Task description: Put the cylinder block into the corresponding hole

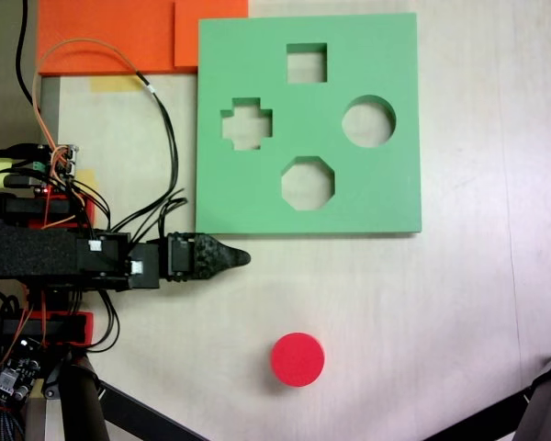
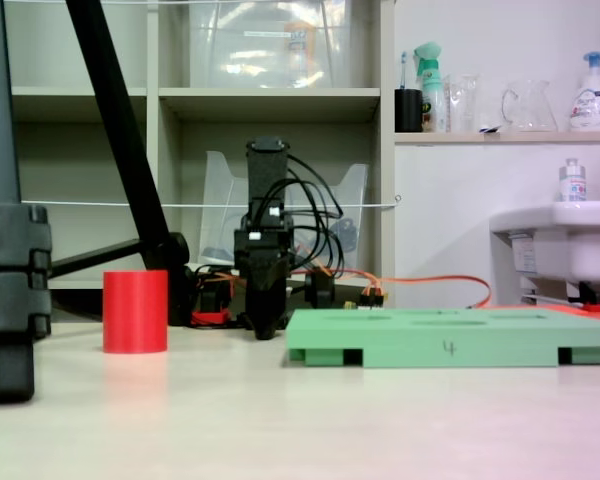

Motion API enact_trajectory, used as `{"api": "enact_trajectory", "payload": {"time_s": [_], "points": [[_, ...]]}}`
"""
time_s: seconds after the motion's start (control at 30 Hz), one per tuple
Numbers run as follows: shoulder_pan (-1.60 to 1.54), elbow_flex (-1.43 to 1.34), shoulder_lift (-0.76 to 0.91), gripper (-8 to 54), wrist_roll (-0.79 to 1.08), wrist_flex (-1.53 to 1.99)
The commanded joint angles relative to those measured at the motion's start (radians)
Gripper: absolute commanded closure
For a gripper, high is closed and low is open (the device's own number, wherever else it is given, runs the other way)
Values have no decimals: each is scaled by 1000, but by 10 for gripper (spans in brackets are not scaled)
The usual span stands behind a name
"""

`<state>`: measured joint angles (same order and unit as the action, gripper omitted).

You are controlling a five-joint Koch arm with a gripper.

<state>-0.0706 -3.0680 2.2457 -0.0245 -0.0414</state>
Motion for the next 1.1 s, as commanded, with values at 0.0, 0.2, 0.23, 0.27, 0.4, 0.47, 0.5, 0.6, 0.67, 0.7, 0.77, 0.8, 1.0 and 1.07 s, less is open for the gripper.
{"api": "enact_trajectory", "payload": {"time_s": [0.0, 0.2, 0.23, 0.27, 0.4, 0.47, 0.5, 0.6, 0.67, 0.7, 0.77, 0.8, 1.0, 1.07], "points": [[-14, -63, 64, 100, -17, 17], [0, -64, 64, 97, -20, -20], [0, -64, 64, 97, -20, -20], [-2, -64, 64, 97, -20, -21], [-3, -64, 66, 97, -46, -158], [-9, -63, 66, 102, -253, -314], [-9, -58, 64, 105, -357, -377], [-15, -40, 64, 107, -701, -506], [-8, -15, 64, 118, -957, -591], [2, -2, 63, 124, -1095, -609], [40, 21, 52, 126, -1312, -621], [54, 20, 51, 126, -1430, -632], [149, 15, -400, -12, -1516, -1144], [172, 17, -859, -64, -1517, -1681]]}}
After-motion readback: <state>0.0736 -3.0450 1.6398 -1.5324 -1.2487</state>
